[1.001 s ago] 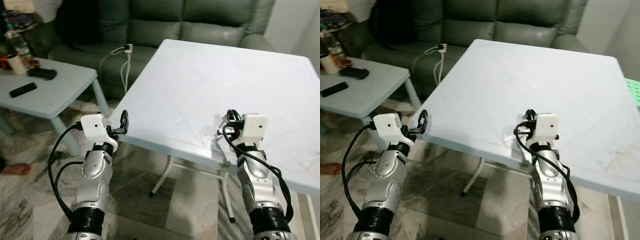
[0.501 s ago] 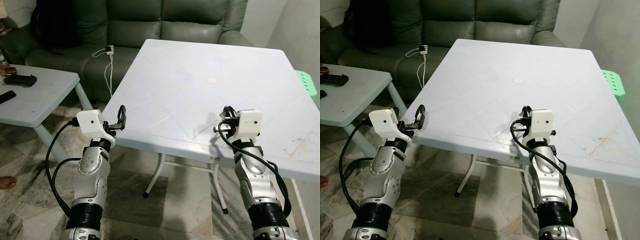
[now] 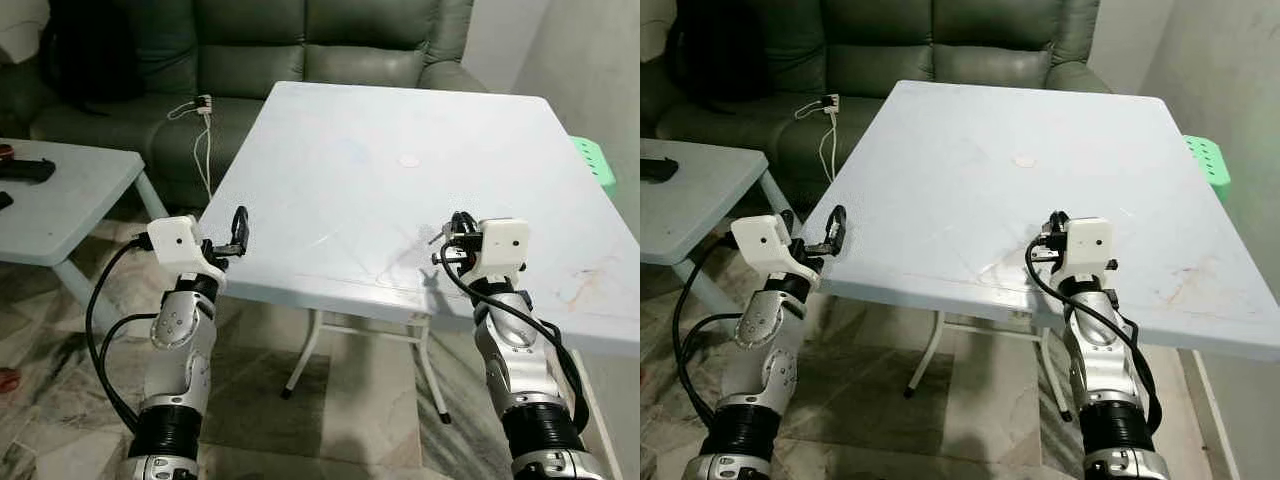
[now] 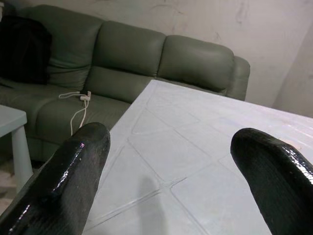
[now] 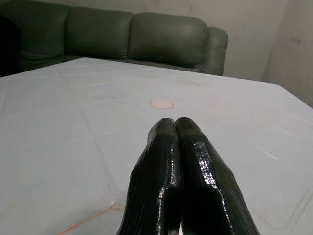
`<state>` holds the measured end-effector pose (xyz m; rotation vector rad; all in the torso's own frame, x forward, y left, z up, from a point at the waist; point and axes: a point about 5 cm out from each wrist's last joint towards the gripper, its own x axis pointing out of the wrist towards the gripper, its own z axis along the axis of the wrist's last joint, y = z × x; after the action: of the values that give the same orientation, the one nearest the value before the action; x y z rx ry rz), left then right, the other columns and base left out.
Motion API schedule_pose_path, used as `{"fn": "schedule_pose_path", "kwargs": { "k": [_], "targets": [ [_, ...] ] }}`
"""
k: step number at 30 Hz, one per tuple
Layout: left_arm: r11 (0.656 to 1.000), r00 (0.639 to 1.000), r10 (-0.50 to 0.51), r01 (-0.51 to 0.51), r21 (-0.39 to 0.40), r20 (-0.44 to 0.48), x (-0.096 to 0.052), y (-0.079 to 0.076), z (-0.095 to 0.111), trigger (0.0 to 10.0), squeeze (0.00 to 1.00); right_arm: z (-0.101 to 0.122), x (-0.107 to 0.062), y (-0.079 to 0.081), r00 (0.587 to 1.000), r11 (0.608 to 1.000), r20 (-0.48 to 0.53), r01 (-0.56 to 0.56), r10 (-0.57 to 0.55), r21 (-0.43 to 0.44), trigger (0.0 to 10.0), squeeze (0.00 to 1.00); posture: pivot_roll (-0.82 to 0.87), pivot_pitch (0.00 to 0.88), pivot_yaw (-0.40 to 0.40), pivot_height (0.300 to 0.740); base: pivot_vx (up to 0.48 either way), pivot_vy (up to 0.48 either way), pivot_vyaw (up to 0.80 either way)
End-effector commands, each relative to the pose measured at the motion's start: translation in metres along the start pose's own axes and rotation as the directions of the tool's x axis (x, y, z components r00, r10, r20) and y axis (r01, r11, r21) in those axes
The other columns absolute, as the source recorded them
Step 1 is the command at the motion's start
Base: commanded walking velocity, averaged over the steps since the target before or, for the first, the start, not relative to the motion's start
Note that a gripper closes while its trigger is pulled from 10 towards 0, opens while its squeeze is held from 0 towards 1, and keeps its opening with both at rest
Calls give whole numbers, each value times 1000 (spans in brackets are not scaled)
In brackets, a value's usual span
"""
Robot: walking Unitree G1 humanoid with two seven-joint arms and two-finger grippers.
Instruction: Hang keys on a hook
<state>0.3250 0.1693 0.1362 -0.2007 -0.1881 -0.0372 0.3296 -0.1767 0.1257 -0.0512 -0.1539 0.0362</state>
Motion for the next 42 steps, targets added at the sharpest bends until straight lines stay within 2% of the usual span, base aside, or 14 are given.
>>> {"fn": "schedule_pose_path", "kwargs": {
  "k": [1, 3, 5, 19, 24, 27, 32, 35, 37, 42],
  "targets": [
    [999, 1000, 4, -3, -46, 19, 4, -3, 5, 10000, 0, 7, 3, -3, 1000, 1000, 17, 7, -7, -7, 10000, 0, 23, 0, -30, 740, 0, 0, -775],
    [999, 1000, 10, -9, -41, 21, 4, -3, 5, 10000, 0, 7, 3, -3, 1000, 1000, 17, 7, -7, -9, 10000, 0, 23, 0, -32, 740, 0, 0, -775],
    [1000, 1000, 25, -25, -4, 12, 5, -2, 6, 10000, 0, 8, 2, -3, 1000, 1000, 21, 9, -9, -10, 10000, 0, 28, 0, -33, 740, 0, 0, -775],
    [997, 997, 71, -71, 2, 11, -5, 9, 9, 10000, 0, 9, -2, 0, 1000, 1000, 16, 3, -3, -13, 10000, 0, 44, 1, -48, 740, 0, 0, -775],
    [996, 997, 75, -76, 44, 12, -7, 10, 12, 10000, 0, 9, -4, -1, 1000, 1000, 13, 9, -8, -19, 10000, 0, 41, 20, -49, 740, 0, 0, -774],
    [996, 996, 86, -86, 22, 8, -7, 12, 12, 10000, 0, 11, -4, -1, 1000, 1000, 14, 13, -13, -16, 10000, 0, 36, 24, -49, 740, 0, -160, -775],
    [996, 996, 89, -89, 30, -4, -5, 13, 12, 10000, 0, 13, -4, -2, 1000, 1000, 17, 18, -18, -16, 10000, 0, 32, 25, -47, 740, 0, -480, -775],
    [996, 996, 88, -88, 34, -10, -3, 12, 11, 10000, 0, 13, -4, -3, 1000, 1000, 17, 23, -23, -15, 10000, 0, 29, 26, -47, 740, 0, 0, -771],
    [996, 996, 93, -93, -10, -8, -3, 10, 11, 10000, 0, 14, -5, -3, 1000, 1000, 15, 27, -27, -16, 10000, 0, 26, 25, -46, 740, 0, 0, -772],
    [995, 995, 100, -100, 12, -16, -2, 11, 11, 10000, 0, 14, -6, -4, 999, 999, 13, 34, -34, -14, 10000, 0, 26, 23, -45, 740, 0, 0, -772]
  ]
}}
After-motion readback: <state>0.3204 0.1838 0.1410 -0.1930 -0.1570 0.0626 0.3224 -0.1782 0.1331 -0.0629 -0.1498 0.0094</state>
